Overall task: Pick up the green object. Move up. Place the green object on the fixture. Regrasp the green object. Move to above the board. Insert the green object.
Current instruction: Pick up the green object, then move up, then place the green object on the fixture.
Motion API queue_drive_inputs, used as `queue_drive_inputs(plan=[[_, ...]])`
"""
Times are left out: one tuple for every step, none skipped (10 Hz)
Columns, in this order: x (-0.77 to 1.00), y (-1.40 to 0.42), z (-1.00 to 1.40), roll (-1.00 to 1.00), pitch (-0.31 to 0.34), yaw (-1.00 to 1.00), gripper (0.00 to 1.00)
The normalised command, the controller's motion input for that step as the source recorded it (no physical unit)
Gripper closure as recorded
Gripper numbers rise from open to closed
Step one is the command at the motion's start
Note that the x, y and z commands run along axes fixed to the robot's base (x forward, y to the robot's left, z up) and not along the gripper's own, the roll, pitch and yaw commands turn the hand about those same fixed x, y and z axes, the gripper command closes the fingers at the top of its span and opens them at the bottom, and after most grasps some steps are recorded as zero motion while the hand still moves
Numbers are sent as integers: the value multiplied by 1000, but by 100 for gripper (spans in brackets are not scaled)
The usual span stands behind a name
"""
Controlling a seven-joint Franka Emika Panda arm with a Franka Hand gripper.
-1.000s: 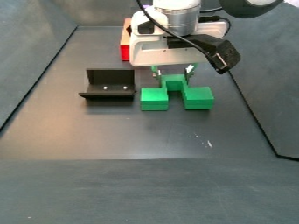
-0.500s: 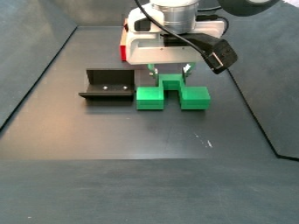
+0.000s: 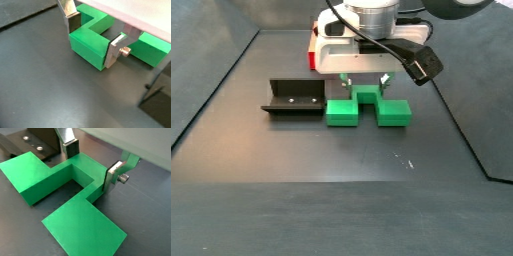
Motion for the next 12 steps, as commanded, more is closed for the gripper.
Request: queue_drive_inputs(plan=[[0,0,0,0,0,0,100],[0,0,0,0,0,0,100],[0,0,0,0,0,0,100],[0,0,0,0,0,0,100],[0,0,833,0,0,0,100],[32,-44,826,-4,-4,1,100],[-12,-41,591,-29,44,10,100],[18,-14,304,-49,31,5,100],[0,0,0,-26,0,0,100],[280,0,66,-446,-46,-49,100],[357,91,149,-789,-260,-160,100],[280,143,160,-1000,-503,-109,100]])
